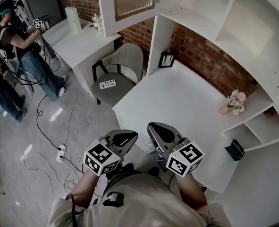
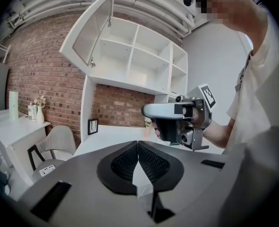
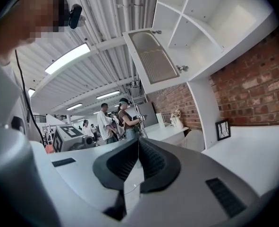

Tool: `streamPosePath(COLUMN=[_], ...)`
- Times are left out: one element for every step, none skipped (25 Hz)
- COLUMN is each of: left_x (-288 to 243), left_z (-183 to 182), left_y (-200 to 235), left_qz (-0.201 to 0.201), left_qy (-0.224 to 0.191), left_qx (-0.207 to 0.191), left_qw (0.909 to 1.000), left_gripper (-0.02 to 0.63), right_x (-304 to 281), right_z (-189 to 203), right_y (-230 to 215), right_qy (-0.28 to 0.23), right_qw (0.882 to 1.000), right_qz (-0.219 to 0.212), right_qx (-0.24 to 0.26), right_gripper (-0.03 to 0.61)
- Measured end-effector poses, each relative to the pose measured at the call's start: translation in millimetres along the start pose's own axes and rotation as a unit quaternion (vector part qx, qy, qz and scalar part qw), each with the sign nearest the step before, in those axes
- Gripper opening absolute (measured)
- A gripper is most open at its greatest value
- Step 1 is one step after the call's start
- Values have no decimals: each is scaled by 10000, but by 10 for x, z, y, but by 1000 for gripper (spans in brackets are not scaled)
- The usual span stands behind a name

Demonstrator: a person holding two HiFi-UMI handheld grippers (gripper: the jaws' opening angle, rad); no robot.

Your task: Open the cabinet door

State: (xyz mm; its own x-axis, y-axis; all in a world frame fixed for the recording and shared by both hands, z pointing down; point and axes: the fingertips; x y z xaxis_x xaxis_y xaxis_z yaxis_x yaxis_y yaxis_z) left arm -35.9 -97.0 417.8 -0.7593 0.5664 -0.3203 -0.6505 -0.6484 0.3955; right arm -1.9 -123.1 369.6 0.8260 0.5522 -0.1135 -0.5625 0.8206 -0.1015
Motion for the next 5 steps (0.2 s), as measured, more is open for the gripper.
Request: streamPosePath(left_x=[60, 125, 194, 265, 338], left_z=[6, 9, 10, 11, 12], left_y=[44, 87, 131, 175, 219], left_qz=[6, 13, 18, 21, 24], left_qy=[-5, -16, -31, -46, -61], left_qx=[18, 29, 37, 44, 51], left_qw=[10000, 10000, 10000, 10000, 10000], left_gripper=[17, 17, 17, 17, 17], right_x=[-62, -128, -194, -261, -327], right_z=[21, 37, 46, 52, 57], right_y=[50, 104, 164, 226, 289], right_qy=[32, 60, 88, 118, 148], right_qw=[10000, 10000, 10000, 9999, 9999], right_qz=[2, -2, -8, -13, -19], right_qx=[-15, -24, -30, -35, -40], right_gripper=[29, 29, 29, 29, 29])
Point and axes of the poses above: the fingertips, and each gripper's own axes: x backward along the fingers, y to its left, z out of its underside, and after that the axes turned 14 degrees about x, right-handed
